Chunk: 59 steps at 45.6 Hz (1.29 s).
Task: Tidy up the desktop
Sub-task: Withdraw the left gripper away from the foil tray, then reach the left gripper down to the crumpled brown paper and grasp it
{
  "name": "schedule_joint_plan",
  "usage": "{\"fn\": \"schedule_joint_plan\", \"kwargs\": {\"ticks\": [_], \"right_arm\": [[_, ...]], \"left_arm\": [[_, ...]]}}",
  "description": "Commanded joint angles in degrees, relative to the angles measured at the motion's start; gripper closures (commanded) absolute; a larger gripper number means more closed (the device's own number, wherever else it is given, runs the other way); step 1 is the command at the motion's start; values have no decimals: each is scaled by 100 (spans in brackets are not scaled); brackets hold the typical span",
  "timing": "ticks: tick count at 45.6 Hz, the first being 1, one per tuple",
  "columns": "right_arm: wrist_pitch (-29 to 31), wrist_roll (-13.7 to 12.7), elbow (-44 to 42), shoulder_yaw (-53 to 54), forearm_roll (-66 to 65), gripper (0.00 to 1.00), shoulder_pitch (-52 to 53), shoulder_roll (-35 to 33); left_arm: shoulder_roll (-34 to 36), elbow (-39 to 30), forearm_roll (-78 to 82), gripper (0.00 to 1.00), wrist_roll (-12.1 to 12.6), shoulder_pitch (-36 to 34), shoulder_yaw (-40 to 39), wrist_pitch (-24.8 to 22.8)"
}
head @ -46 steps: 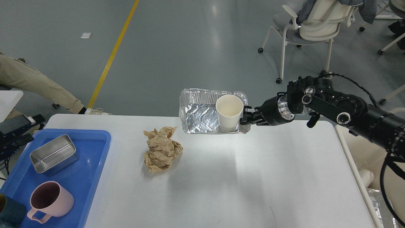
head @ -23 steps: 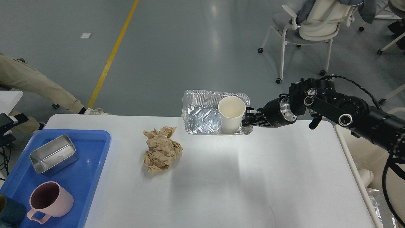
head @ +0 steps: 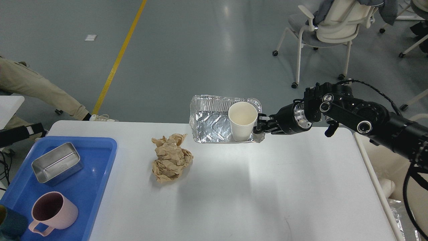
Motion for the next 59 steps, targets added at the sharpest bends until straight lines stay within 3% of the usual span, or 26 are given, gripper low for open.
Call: {"fn": "schedule_joint_plan", "kwargs": {"ticks": [1,13,25,34,51,59], "right_arm": [[-15,0,5,8,0,100,-5,28],[-33,0,23,26,0,100,12,46],[-42,9,67,44,0,100,-5,46],[-59,0,181,52,0,100,3,28],[-59,0,269,61,0,100,3,11],[-86,9,313,52,0,100,3,-7]], "left_arm": [[-237,148,1022,3,70,-740,101,-644],[-676,166,2245,3,421,-2594,1383,-1454],[-1599,552,3326,3,421,-4624,3518,-1463],[-2556,1088,3994,3,413,-5653,4670,-1410],[-3823,1633,4742,3,413,-5988,5523,-1147],[-4218,1949,4900,3,413,-5971,5998,-664]]}}
